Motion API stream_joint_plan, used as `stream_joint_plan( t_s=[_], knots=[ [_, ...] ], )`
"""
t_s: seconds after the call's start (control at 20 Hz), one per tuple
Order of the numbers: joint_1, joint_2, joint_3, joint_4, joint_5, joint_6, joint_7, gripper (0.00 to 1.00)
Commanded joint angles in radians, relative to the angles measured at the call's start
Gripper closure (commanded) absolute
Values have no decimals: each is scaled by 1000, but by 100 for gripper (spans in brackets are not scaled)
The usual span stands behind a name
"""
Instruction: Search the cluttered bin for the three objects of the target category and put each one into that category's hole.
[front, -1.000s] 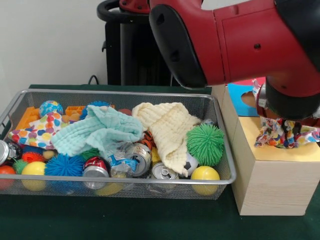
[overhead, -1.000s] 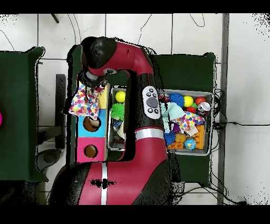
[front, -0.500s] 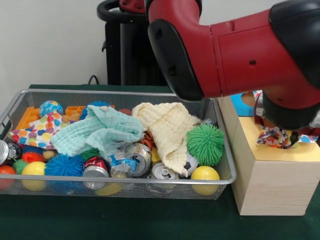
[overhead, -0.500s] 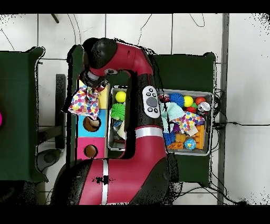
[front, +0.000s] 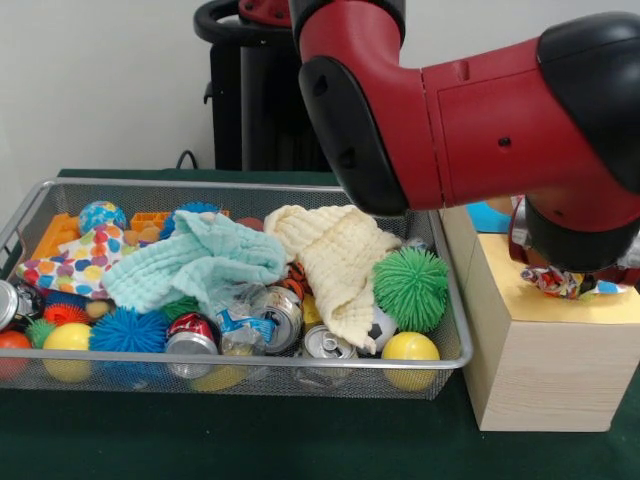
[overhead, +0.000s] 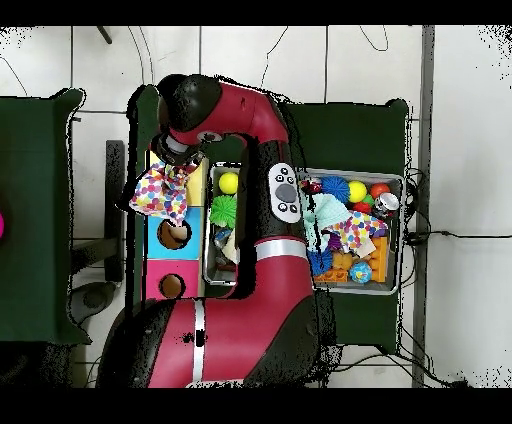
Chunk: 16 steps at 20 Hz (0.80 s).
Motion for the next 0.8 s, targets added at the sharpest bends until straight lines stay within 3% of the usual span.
stream_joint_plan(
  t_s=[0.05,0.45,0.8],
  knots=[
    [-3,86,46,-1,-50,-162,-10,100],
    [2,154,31,-73,-82,-132,-14,100],
    [3,202,26,-131,-90,-27,-12,100]
  ],
)
